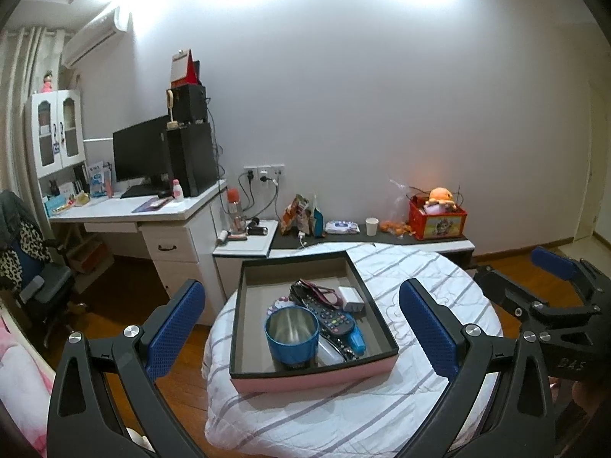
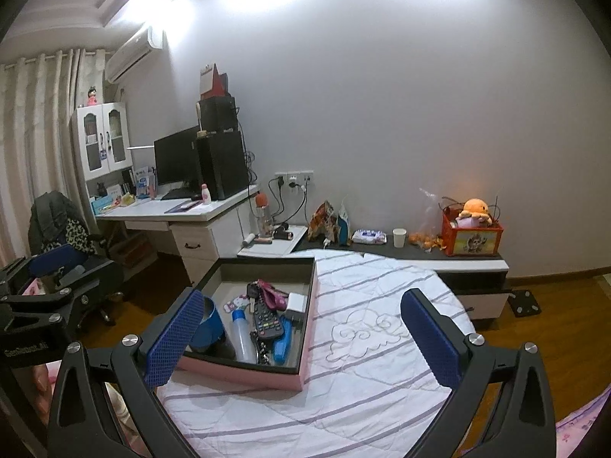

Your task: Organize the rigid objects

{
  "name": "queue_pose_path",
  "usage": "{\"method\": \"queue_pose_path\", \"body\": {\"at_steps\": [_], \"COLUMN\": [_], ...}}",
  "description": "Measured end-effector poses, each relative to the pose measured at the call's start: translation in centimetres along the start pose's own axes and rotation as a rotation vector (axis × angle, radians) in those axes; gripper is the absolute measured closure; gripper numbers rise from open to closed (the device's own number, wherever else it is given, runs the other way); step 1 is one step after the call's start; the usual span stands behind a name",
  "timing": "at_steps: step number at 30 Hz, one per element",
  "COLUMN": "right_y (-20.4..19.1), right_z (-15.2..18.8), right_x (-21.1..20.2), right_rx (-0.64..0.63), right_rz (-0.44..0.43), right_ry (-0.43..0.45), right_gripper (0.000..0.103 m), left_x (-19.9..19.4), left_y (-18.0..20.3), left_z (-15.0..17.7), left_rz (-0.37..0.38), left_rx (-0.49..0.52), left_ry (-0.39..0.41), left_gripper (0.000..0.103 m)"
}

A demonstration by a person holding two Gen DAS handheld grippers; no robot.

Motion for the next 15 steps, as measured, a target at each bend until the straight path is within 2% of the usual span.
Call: {"method": "queue_pose_path", "body": {"at_steps": [15], "right_y": [-0.9], "right_z": [-2.3], "right_x": [-1.4], "right_rx": [-0.028], "right_rz": [0.053], "right_ry": [0.086], "right_gripper": [0.000], "left_x": [0.4], "left_y": [-0.9], "left_z": [-1.2], "left_rz": [-0.021], "left_rx": [0.011], "left_ry": [0.012], "left_gripper": [0.000]}}
Point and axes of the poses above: each gripper's, at about its wrist camera, not at the fingertips, and x roughly the way its jaws point, y to its right, z to its underside, the point moved 3 cm from there along x, roughly the way its jaws point, and after that the axes turned 12 degrees about z, right-handed, at the moved point
